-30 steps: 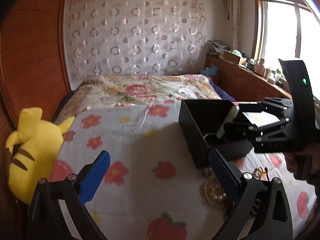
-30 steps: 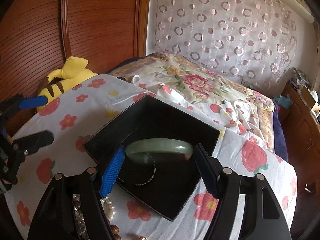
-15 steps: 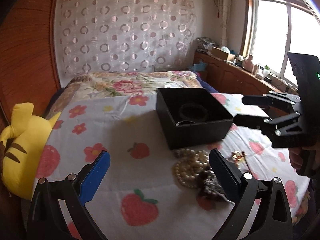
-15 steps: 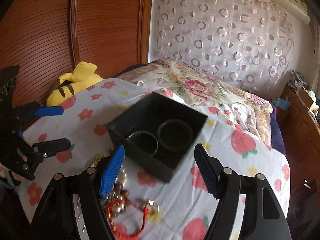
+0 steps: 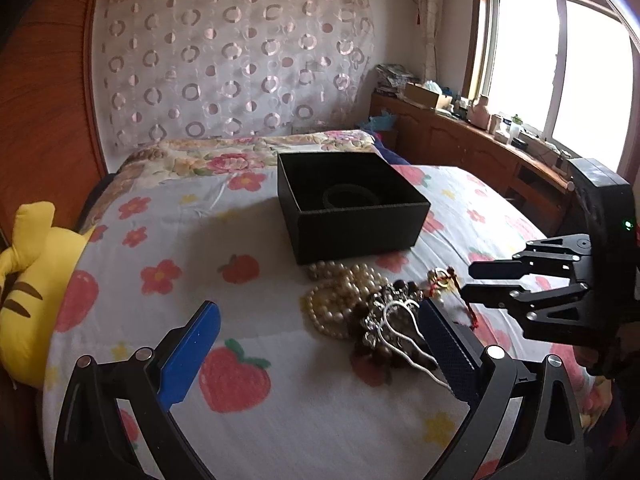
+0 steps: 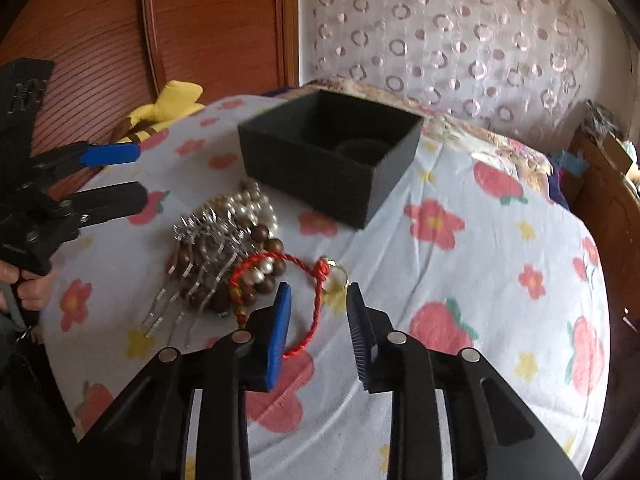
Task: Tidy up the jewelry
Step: 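Grasp the red braided bracelet with the right tool, then grasp the silver hair comb with the left tool while the right holds the red bracelet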
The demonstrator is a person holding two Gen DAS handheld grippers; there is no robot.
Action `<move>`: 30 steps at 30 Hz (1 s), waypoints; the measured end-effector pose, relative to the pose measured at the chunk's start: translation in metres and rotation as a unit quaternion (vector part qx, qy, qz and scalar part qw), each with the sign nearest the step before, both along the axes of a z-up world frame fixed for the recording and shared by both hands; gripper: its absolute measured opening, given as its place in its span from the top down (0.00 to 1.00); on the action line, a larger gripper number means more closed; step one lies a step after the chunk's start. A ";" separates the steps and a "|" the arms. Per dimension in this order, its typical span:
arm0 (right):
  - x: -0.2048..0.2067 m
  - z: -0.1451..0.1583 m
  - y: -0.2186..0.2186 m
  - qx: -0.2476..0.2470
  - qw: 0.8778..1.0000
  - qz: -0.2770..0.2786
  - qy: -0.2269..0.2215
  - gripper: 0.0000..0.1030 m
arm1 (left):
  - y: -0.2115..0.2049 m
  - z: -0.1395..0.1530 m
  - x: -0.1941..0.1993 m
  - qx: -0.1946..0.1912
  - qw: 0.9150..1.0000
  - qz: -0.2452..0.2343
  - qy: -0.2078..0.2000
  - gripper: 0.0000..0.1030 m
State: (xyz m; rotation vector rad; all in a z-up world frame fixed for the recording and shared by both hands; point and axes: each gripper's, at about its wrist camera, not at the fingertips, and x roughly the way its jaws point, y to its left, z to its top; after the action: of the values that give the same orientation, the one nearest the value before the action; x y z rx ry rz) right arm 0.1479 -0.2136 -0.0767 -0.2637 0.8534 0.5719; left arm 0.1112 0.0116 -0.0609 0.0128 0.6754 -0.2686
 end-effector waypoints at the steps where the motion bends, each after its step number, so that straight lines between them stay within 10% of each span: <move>1: 0.002 -0.002 0.000 0.000 1.000 -0.003 0.005 0.70 | -0.001 -0.002 -0.001 0.001 1.000 -0.001 0.001 0.07; 8: 0.010 -0.010 0.008 -0.023 0.999 -0.014 0.018 0.80 | -0.004 -0.006 -0.003 0.001 1.000 -0.003 0.007 0.07; 10: 0.007 -0.010 0.008 -0.023 0.999 -0.010 0.023 0.96 | -0.004 -0.006 -0.004 0.001 1.000 -0.002 0.007 0.07; 19: -0.027 0.006 -0.019 0.002 1.000 -0.024 -0.016 0.97 | -0.009 -0.012 -0.005 -0.007 1.000 -0.016 0.018 0.08; 30: -0.036 -0.012 -0.048 0.021 0.999 -0.049 0.001 0.97 | -0.033 -0.016 0.008 -0.013 0.997 -0.060 0.053 0.41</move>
State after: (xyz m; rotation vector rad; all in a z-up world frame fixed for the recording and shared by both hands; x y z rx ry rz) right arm 0.1124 -0.2618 -0.0882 -0.1820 0.8503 0.4987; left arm 0.1192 -0.0215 -0.0768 0.0144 0.7785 -0.3957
